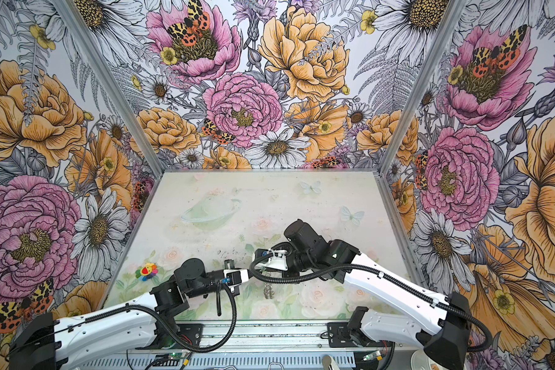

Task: Attach keys to a key ring
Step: Insert the key into the keyring.

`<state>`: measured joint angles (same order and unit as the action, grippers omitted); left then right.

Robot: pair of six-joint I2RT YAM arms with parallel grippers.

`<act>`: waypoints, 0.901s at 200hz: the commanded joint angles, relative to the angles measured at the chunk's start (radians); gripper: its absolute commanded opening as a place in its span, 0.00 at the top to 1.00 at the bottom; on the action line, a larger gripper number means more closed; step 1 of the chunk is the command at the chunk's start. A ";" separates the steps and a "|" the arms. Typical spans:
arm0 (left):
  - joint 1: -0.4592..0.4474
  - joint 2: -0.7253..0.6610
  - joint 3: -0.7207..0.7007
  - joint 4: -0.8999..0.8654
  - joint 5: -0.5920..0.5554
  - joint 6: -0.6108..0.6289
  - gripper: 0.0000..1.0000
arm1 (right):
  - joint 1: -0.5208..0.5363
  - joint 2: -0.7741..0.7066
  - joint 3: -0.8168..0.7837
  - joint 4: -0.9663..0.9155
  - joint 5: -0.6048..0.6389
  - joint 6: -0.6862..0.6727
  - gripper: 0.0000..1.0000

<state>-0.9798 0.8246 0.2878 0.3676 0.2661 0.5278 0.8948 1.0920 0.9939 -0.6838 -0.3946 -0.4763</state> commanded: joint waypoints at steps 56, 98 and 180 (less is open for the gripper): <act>-0.007 0.080 -0.028 0.096 -0.125 -0.043 0.92 | -0.012 -0.062 -0.070 0.373 0.068 0.222 1.00; 0.026 0.011 -0.038 0.060 0.082 -0.085 0.66 | -0.016 -0.093 -0.137 0.510 0.099 0.262 1.00; 0.157 -0.092 -0.046 0.123 0.110 -0.301 0.56 | -0.028 -0.113 -0.237 0.519 -0.171 0.117 1.00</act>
<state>-0.8391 0.7166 0.2462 0.4690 0.3237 0.3000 0.8688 1.0000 0.7597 -0.2222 -0.4480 -0.3050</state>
